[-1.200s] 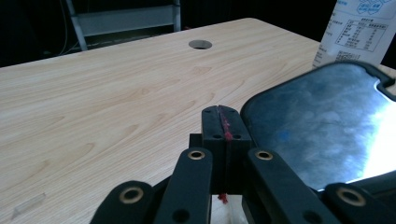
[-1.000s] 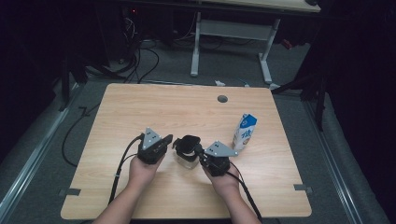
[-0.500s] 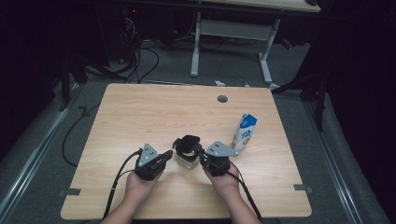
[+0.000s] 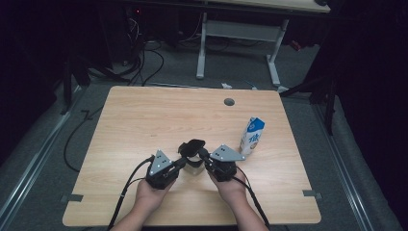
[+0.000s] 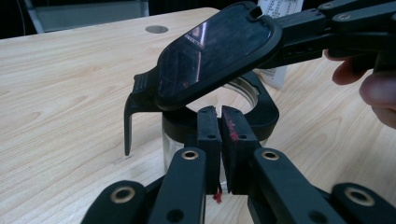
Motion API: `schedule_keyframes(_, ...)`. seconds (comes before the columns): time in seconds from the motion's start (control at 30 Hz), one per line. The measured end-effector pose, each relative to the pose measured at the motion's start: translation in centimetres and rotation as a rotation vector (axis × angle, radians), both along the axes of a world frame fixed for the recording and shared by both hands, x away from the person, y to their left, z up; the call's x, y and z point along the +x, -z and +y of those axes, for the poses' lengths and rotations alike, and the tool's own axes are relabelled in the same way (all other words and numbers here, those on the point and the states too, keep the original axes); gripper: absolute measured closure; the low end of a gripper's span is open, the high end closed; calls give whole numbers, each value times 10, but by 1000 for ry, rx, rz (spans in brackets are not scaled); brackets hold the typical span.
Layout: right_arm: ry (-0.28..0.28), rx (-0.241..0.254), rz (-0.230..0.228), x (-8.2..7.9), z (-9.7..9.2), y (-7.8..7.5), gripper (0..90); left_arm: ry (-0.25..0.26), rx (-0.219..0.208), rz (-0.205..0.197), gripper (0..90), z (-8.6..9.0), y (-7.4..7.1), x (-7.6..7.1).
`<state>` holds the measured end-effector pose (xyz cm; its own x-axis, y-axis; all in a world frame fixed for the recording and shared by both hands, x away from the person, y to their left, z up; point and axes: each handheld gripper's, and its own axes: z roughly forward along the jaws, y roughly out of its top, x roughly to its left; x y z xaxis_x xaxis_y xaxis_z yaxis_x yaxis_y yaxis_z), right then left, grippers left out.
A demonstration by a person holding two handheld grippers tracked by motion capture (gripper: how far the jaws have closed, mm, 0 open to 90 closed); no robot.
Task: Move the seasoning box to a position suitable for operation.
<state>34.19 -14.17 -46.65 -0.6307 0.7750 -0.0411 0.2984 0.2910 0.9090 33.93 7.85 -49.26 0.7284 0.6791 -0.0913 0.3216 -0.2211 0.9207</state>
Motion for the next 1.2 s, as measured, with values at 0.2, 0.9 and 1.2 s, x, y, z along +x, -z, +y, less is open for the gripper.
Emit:
schedule_keyframes(0.2,-4,2,-2,-1,1,0,898,11,-6,-12,864,-6,-7,-1)
schedule_keyframes(0.9,4,1,25,-6,-4,18,897,-19,-29,-33,856,-12,-16,6)
schedule_keyframes(1.2,0,9,20,-6,-5,19,897,-55,-40,-36,857,-6,-17,15)
